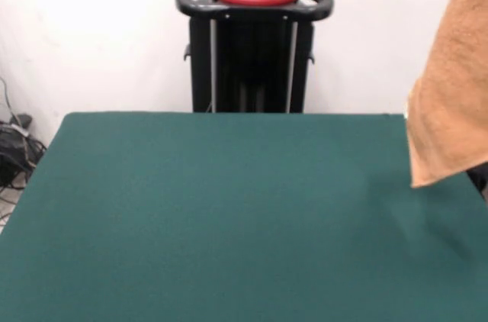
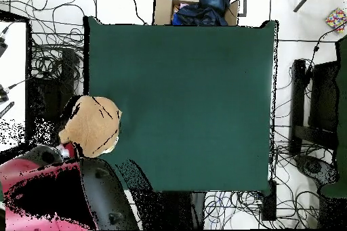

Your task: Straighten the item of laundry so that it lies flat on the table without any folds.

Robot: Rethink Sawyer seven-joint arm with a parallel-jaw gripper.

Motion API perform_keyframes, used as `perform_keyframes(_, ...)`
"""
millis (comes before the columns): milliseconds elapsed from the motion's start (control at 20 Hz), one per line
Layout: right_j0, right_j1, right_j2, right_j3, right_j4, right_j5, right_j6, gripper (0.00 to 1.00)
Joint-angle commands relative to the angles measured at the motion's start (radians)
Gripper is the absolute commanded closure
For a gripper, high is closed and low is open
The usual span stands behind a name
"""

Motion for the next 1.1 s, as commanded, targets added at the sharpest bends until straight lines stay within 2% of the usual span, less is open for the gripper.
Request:
perform_keyframes(50,0.015,0.062,-0.089,0.109,0.036,-0.078,0.307,1.0)
perform_keyframes(350,-0.039,0.134,-0.098,0.21,0.054,-0.278,0.162,1.0)
perform_keyframes(550,-0.051,0.175,-0.098,0.237,0.015,-0.379,0.147,1.0)
perform_keyframes(1100,-0.046,0.204,-0.108,0.23,0.008,-0.413,0.142,1.0)
